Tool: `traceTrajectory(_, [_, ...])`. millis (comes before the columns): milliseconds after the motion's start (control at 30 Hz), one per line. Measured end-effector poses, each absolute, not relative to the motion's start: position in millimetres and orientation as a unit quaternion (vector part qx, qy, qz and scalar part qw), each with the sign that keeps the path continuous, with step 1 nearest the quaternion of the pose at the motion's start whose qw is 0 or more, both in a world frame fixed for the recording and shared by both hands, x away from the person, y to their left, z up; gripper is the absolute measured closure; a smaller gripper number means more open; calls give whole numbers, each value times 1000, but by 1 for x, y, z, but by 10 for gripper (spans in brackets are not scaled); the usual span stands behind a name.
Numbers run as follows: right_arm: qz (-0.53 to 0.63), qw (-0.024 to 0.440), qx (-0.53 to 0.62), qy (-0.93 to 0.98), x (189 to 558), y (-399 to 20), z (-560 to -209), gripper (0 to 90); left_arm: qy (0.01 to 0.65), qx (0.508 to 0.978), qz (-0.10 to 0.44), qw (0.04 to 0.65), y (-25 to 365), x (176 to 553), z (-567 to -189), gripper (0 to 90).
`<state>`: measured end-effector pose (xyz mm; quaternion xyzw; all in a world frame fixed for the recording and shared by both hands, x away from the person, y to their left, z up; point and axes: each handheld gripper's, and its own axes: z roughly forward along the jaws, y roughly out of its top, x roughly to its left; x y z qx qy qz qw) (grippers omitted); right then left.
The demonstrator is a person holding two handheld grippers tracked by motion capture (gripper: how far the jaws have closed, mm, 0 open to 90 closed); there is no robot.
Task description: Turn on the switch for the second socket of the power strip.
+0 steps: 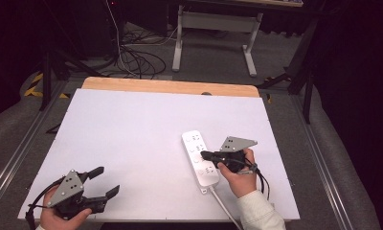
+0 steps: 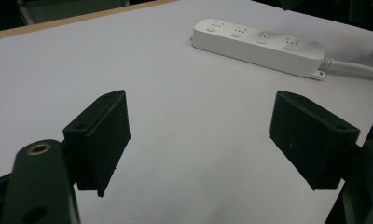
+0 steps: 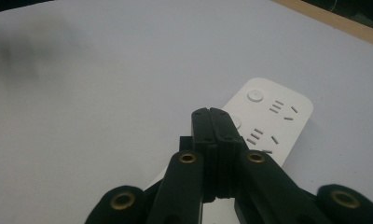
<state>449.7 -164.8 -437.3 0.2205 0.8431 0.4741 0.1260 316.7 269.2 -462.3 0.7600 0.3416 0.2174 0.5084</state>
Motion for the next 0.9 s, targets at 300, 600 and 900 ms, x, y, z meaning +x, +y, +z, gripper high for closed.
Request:
traceTrajectory(300, [465,124,232,845,457,-157,-449,900,340,761,218,508,269,317,-462,206])
traceTrajectory(600, [455,121,231,851,461,-151,-458,900,338,761,215,510,269,317,-463,194])
traceTrajectory(900, [441,117,228,860,461,-146,-465,900,338,764,212,507,268,317,-463,192])
